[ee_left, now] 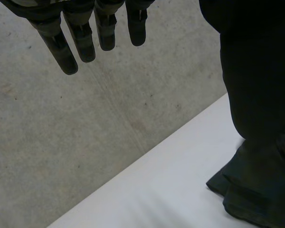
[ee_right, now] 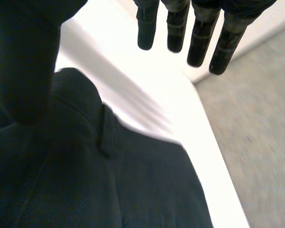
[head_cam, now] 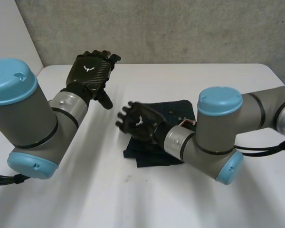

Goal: Fold the shorts.

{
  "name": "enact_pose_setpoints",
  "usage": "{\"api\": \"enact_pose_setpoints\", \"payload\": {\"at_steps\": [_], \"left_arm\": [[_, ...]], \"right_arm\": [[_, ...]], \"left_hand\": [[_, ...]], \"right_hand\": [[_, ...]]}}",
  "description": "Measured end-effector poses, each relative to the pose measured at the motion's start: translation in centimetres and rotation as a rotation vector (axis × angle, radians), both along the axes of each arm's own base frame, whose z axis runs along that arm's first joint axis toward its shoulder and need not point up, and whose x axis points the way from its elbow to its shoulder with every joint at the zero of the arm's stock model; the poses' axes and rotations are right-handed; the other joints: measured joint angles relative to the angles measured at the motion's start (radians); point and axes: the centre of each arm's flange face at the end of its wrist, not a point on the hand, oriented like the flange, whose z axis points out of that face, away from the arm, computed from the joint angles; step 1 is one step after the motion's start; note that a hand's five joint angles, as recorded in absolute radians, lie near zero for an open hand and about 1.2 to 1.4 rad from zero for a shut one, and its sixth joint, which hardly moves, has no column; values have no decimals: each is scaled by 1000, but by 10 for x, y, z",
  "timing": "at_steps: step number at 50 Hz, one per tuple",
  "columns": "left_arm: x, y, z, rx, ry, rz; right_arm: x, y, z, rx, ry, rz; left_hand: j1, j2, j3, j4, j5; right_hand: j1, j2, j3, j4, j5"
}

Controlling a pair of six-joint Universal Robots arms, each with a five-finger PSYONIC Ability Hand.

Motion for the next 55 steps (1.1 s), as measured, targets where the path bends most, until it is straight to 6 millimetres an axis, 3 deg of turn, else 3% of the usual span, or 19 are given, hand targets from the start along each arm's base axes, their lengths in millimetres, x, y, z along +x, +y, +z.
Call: {"api": "enact_pose_setpoints", "payload": {"at_steps": [1, 4, 7, 10, 12, 16, 21, 24, 33, 39, 40, 41, 42, 43, 44, 45, 49, 53, 55], "left_arm": [[-2, -2, 2, -8, 4, -2], [-6, -5, 3, -14, 8, -9], [-10, -6, 2, -13, 8, -18], [-32, -3, -12, 14, -8, -72], [-38, -1, -17, 24, -14, -87], [-70, 10, -60, 132, -89, -162], [-81, 16, -105, 275, -195, -177], [-80, 16, -121, 340, -248, -154], [-70, 5, -119, 378, -299, -58], [-66, 6, -96, 362, -287, -45], [-63, 9, -75, 340, -266, -45], [-63, 9, -75, 340, -266, -45], [-59, 13, -55, 318, -244, -44], [-56, 14, -43, 305, -231, -41], [-55, 15, -38, 297, -224, -40], [-46, 18, -14, 265, -195, -27], [-14, 21, 40, 182, -121, 31], [24, 21, 80, 116, -55, 119], [42, 22, 92, 106, -33, 160]], "right_arm": [[-5, -8, 16, 94, -73, -102], [-16, -18, 34, 191, -163, -220], [-20, -22, 39, 221, -191, -257], [-55, -49, 55, 429, -367, -506], [-58, -52, 54, 448, -376, -529], [-73, -69, 32, 532, -354, -635], [-83, -80, 0, 599, -260, -715], [-86, -82, -15, 625, -213, -742], [-90, -81, -28, 608, -130, -747], [-90, -81, -2, 546, -163, -726], [-91, -80, 21, 503, -206, -716], [-91, -80, 21, 503, -206, -716], [-92, -79, 32, 484, -230, -714], [-96, -79, 53, 444, -284, -720], [-97, -79, 58, 435, -298, -723], [-103, -79, 79, 398, -357, -742], [-122, -78, 124, 314, -500, -811], [-140, -71, 154, 259, -578, -878], [-147, -65, 162, 250, -569, -911]], "left_hand": [[0, 0, 0, 0, 0], [0, 0, 0, 0, 0], [0, 0, 0, 0, 0], [0, 0, 0, 0, 0], [0, 0, 0, 0, 0], [0, 0, 0, 0, 0], [0, 0, 0, 0, 0], [0, 0, 0, 0, 0], [0, 0, 0, 0, 0], [0, 0, 0, 0, 0], [0, 0, 0, 0, 0], [0, 0, 0, 0, 0], [0, 0, 0, 0, 0], [0, 0, 0, 0, 0], [0, 0, 0, 0, 0], [0, 0, 0, 0, 0], [0, 0, 0, 0, 0], [0, 0, 0, 0, 0], [0, 0, 0, 0, 0]], "right_hand": [[-60, -76, -87, -67, -80], [-68, -93, -99, -76, -87], [-69, -97, -101, -76, -88], [-69, -97, -102, -77, -88], [-69, -97, -105, -77, -88], [-69, -97, -108, -77, -88], [-69, -97, -108, -77, -88], [-69, -97, -108, -77, -88], [-118, -97, -132, -101, -88], [-118, -97, -132, -101, -92], [-118, -97, -132, -101, -92], [-118, -97, -132, -101, -92], [-118, -97, -132, -101, -92], [-118, -97, -132, -101, -92], [-118, -97, -132, -101, -92], [-118, -97, -132, -101, -92], [-118, -97, -132, -101, -92], [-118, -97, -132, -101, -92], [-118, -97, -132, -101, -92]]}}
